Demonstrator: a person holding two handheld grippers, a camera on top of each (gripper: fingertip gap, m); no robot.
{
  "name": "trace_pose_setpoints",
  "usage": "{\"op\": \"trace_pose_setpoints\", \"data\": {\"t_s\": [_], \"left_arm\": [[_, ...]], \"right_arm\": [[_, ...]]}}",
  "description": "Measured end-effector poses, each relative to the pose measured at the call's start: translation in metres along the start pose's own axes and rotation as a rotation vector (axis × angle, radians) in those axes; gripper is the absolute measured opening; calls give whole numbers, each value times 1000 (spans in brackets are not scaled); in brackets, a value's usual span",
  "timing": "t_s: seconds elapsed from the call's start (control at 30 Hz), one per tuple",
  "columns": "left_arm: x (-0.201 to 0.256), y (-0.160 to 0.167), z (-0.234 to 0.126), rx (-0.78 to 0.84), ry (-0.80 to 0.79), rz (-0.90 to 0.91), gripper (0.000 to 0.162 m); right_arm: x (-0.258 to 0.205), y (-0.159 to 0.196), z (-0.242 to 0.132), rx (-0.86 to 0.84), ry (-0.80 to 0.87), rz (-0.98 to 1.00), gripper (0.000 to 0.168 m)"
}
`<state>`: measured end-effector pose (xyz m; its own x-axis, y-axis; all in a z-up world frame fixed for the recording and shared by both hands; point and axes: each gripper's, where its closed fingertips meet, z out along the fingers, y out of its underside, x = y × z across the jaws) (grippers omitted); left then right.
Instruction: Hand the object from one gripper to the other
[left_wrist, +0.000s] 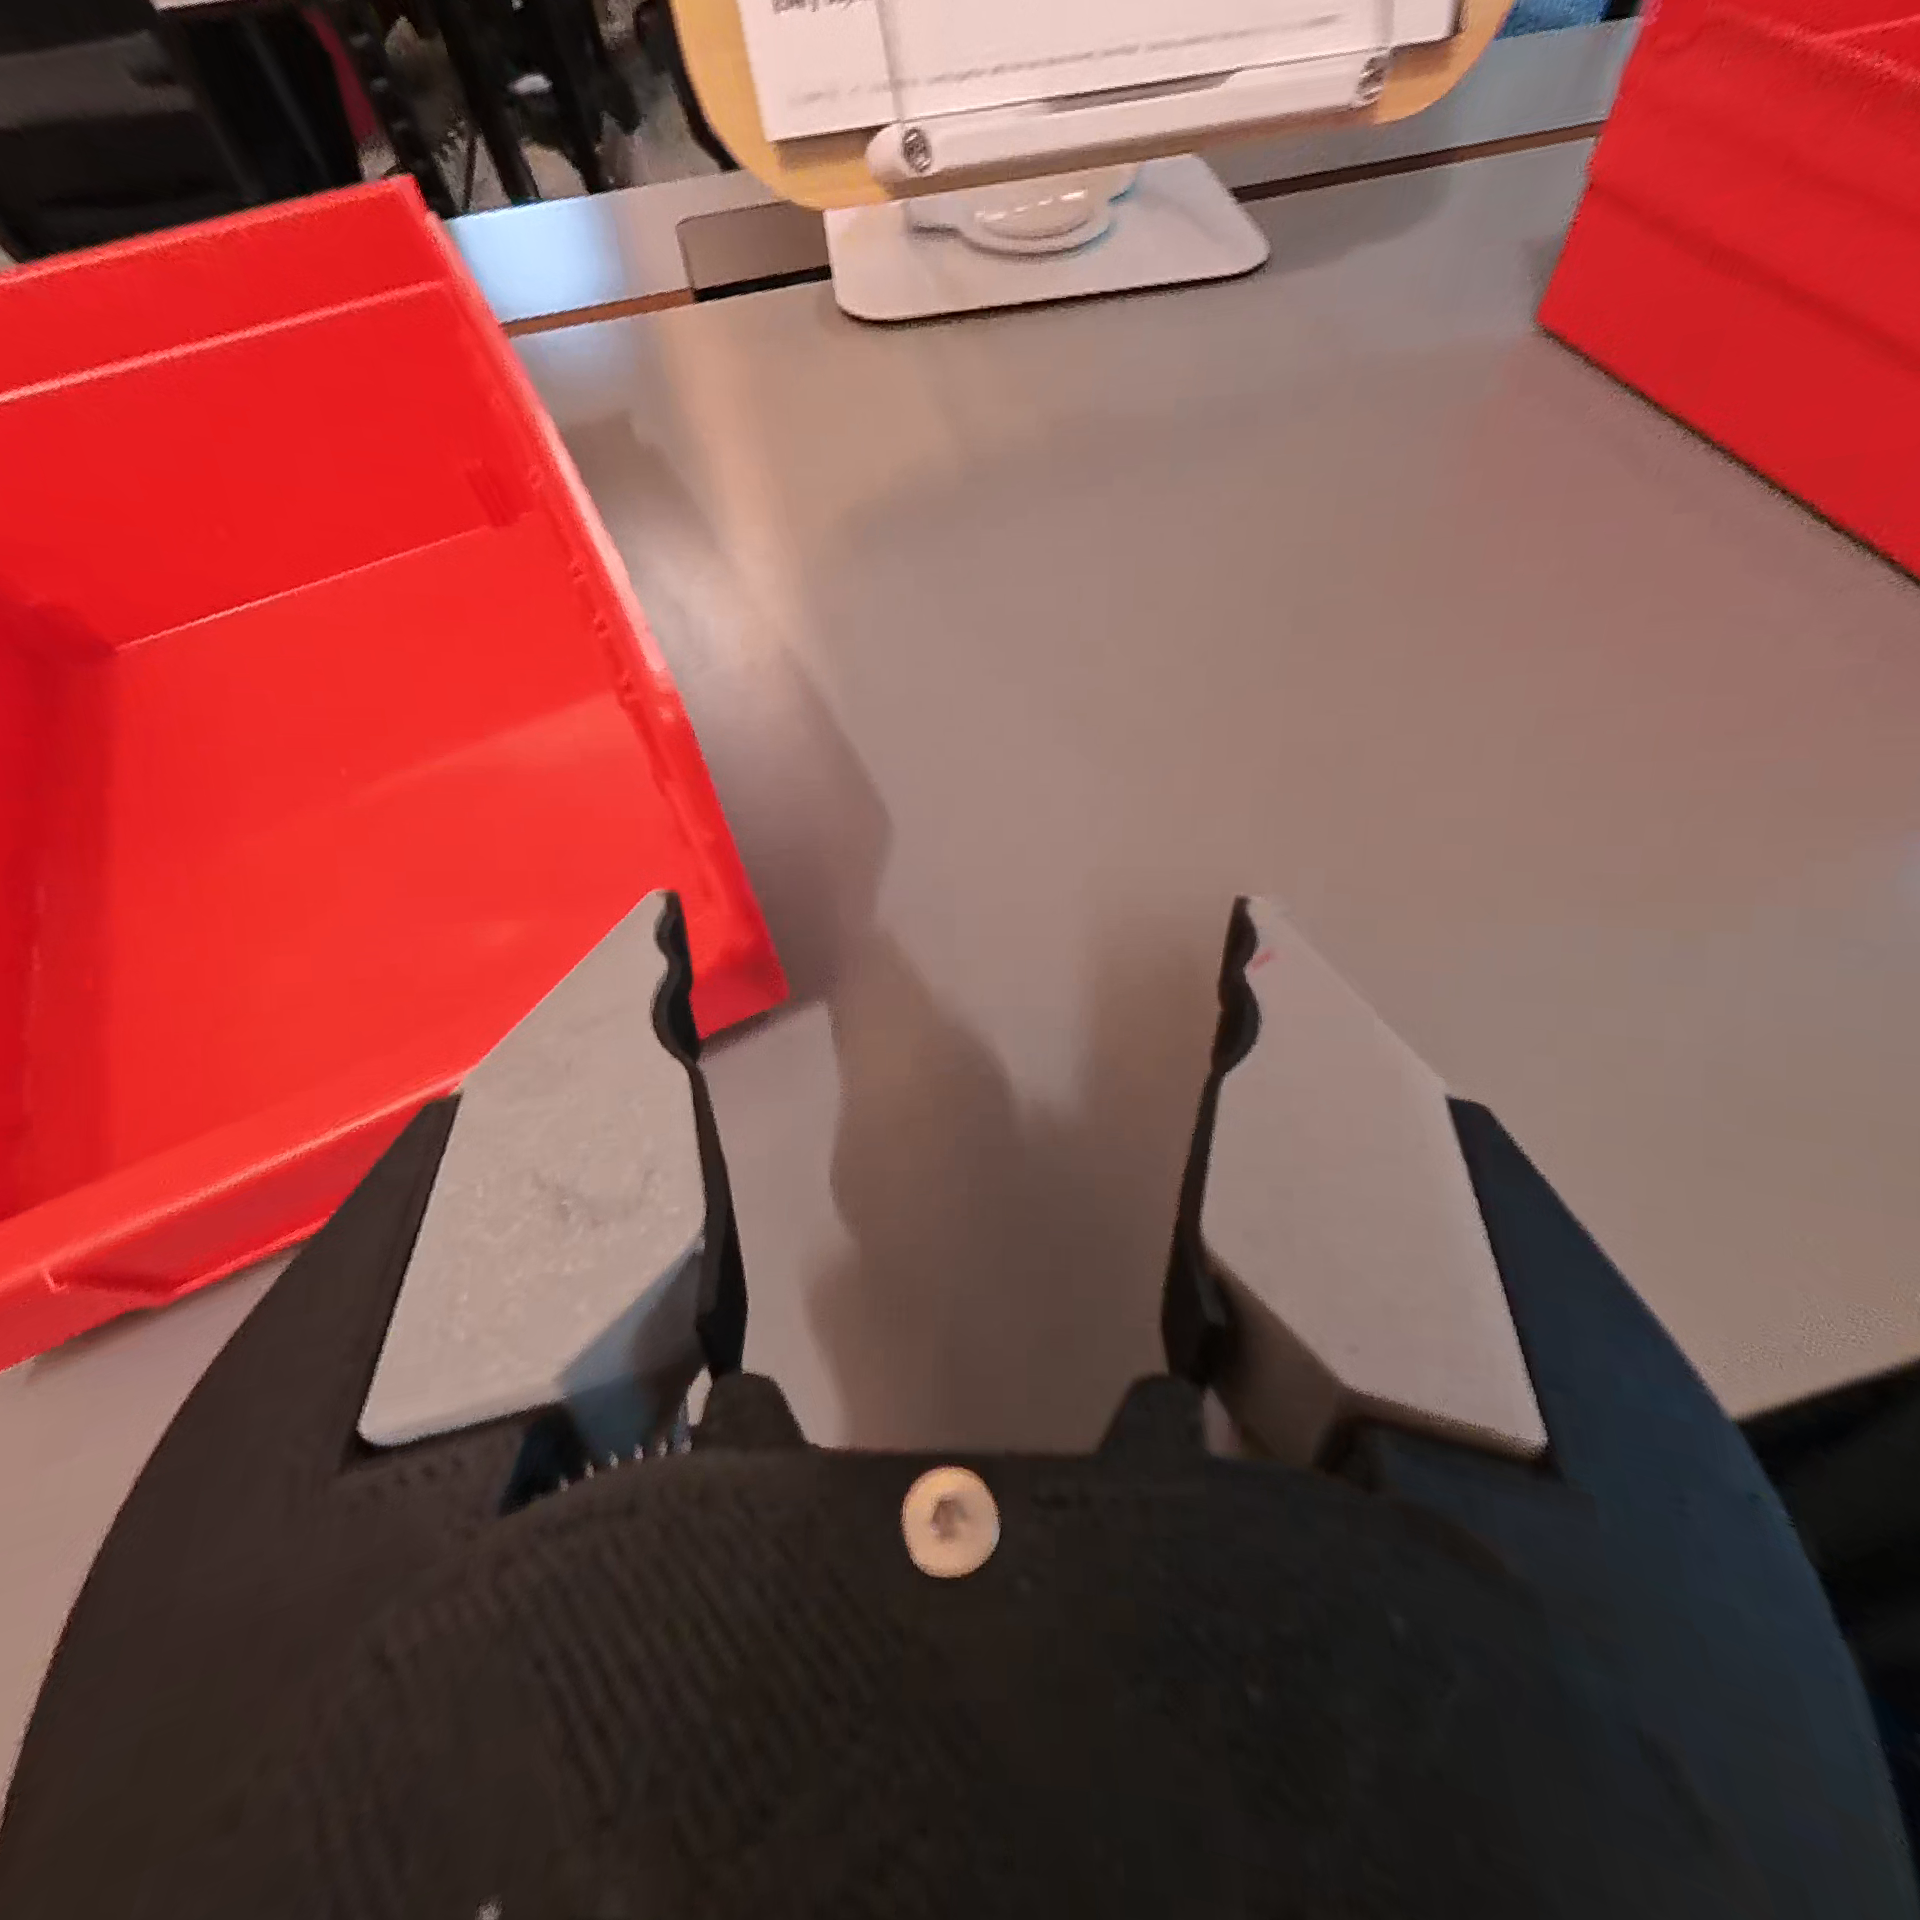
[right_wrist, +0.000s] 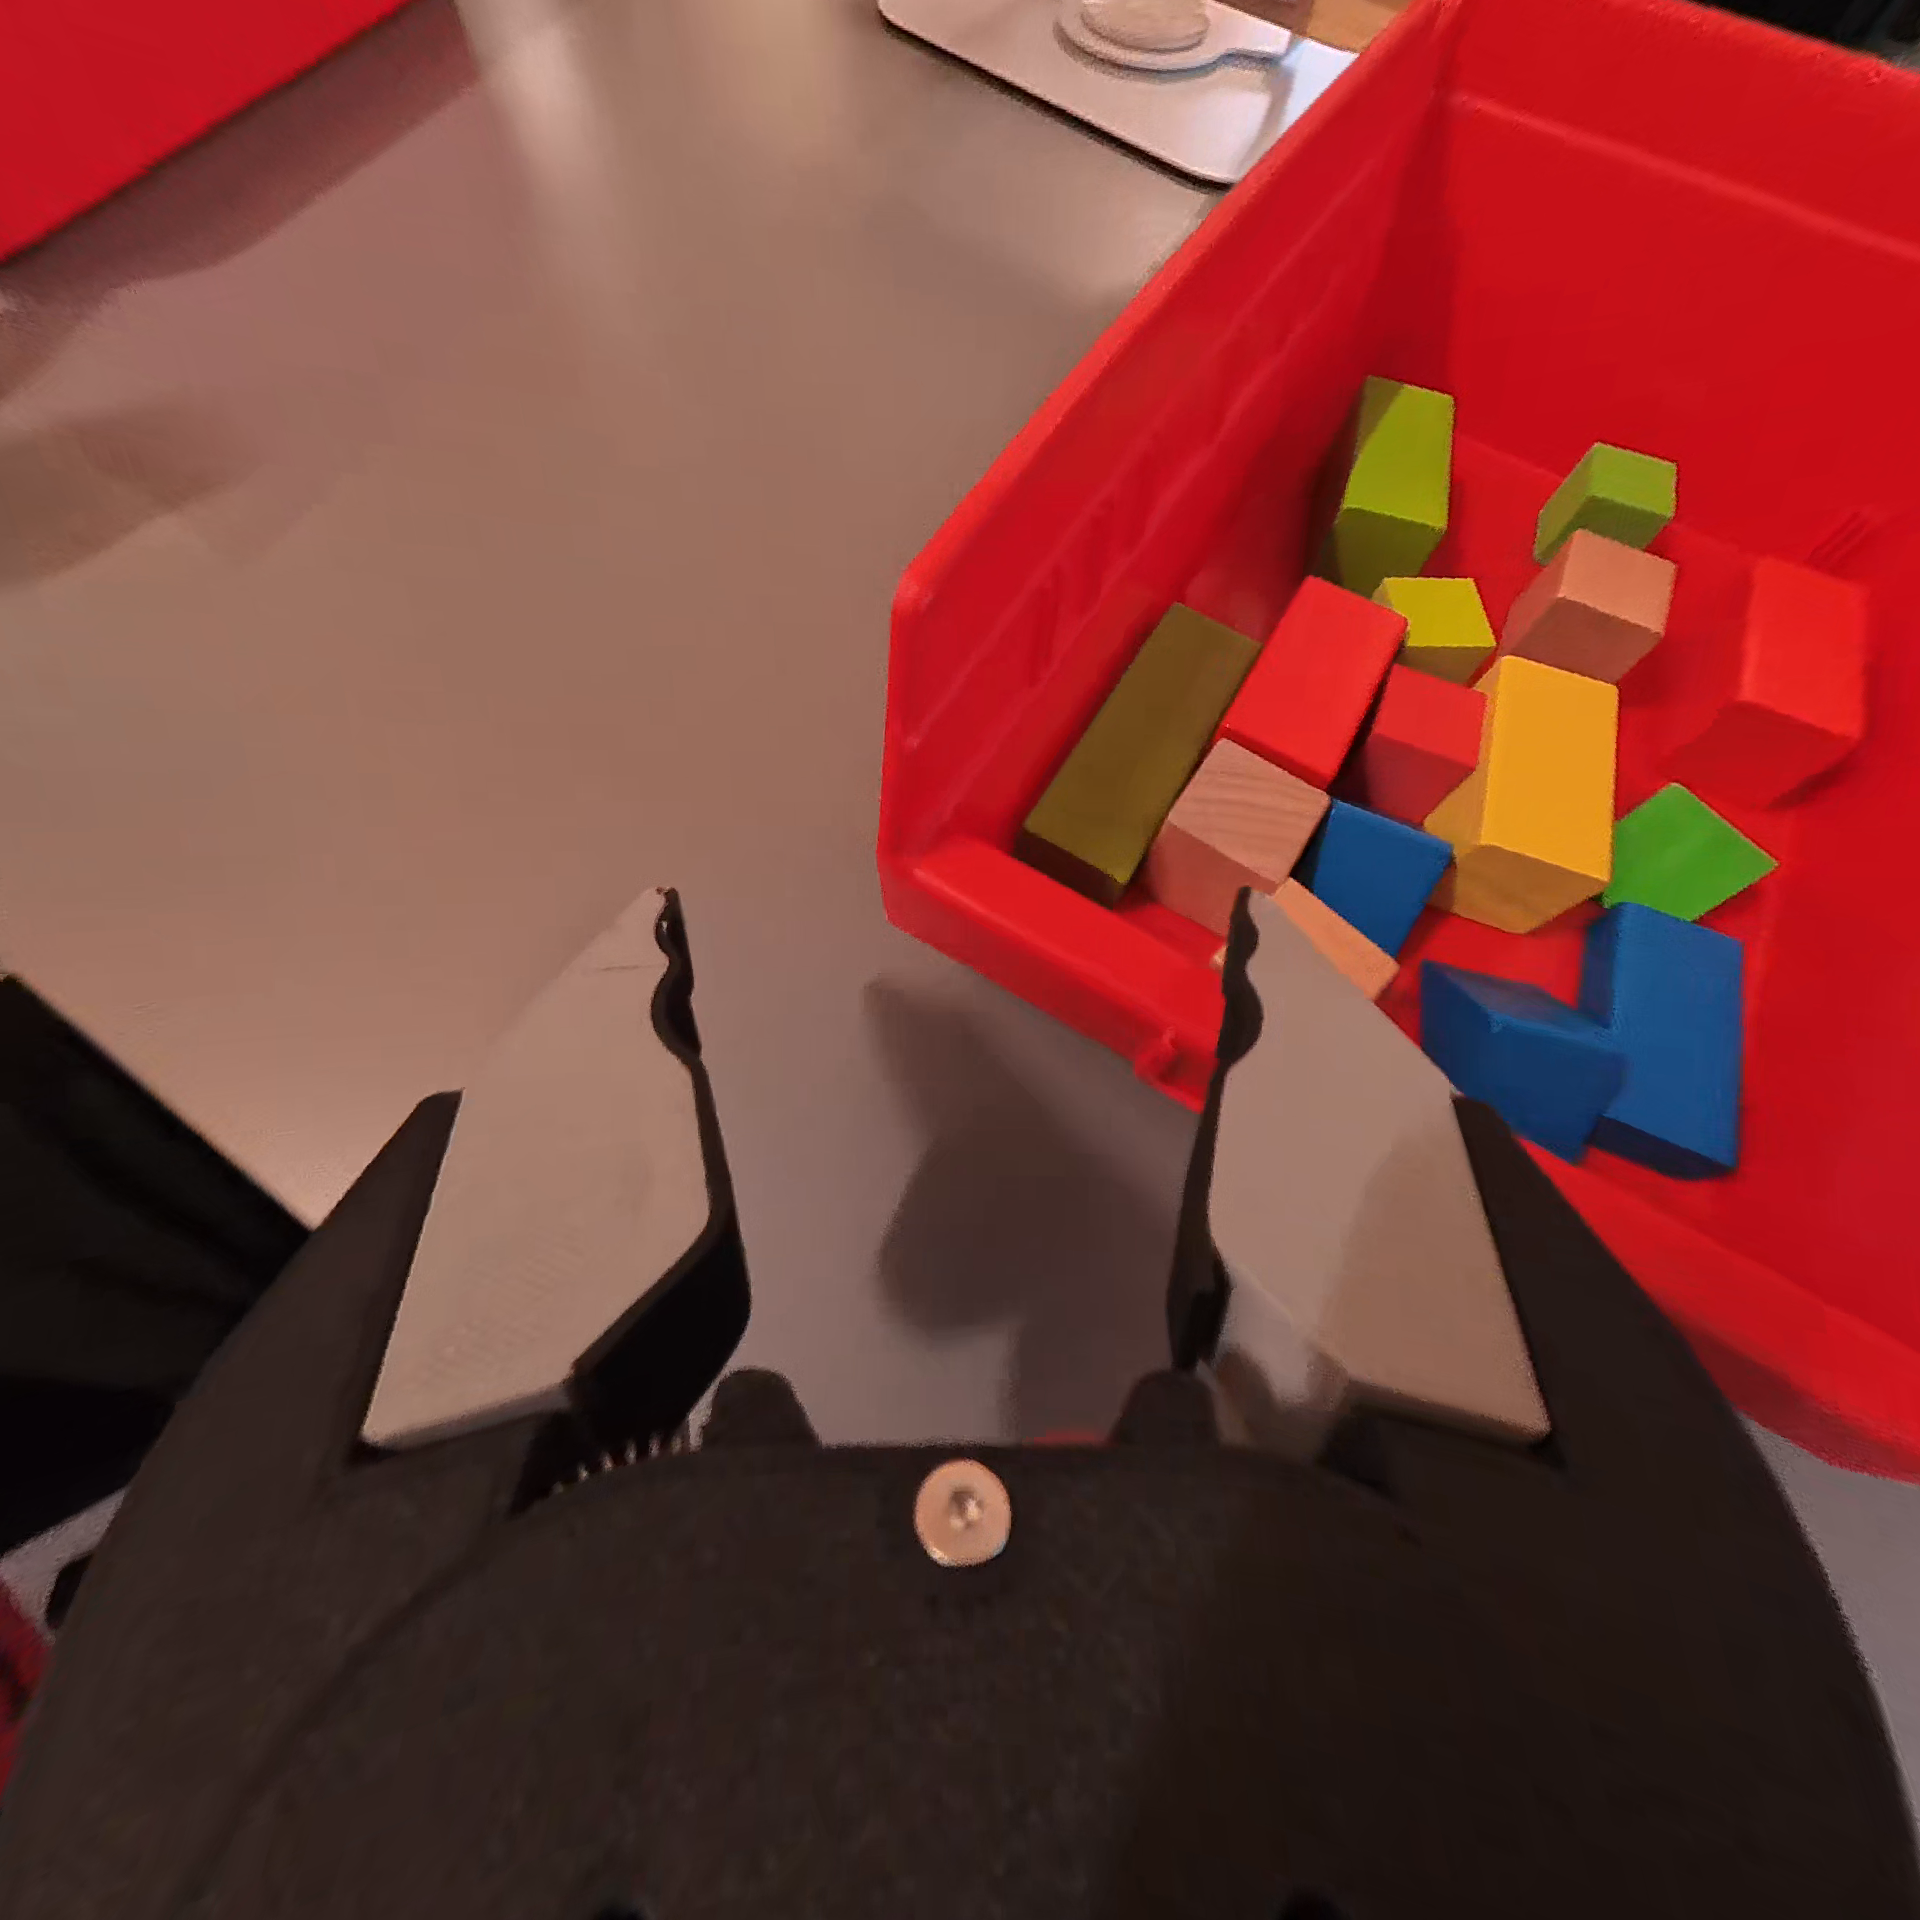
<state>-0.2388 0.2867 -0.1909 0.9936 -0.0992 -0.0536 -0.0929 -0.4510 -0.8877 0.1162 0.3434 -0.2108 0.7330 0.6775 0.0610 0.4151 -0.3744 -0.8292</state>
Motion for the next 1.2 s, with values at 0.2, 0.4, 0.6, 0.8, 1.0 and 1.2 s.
{"op": "trace_pose_setpoints", "data": {"t_s": [0.2, 0.4, 0.6, 0.8, 1.0, 1.2], "left_arm": [[-15, 7, 15, -16, -48, -30, 100], [-25, 12, 15, -18, -94, 4, 100], [-40, 11, 27, -37, -124, 7, 100], [-72, -4, 57, -115, -275, 148, 55], [-93, -2, 39, -142, -243, 117, 4], [-98, -8, -4, -42, -216, 122, 5]], "right_arm": [[9, -9, 26, 22, 96, 19, 89], [18, -9, 26, 11, 154, 26, 65], [15, -11, 28, 10, 161, 17, 60], [12, -12, 32, -27, 152, 38, 75], [1, -8, 30, -51, 122, 4, 15], [-35, -12, 31, -53, 143, -76, 15]]}}
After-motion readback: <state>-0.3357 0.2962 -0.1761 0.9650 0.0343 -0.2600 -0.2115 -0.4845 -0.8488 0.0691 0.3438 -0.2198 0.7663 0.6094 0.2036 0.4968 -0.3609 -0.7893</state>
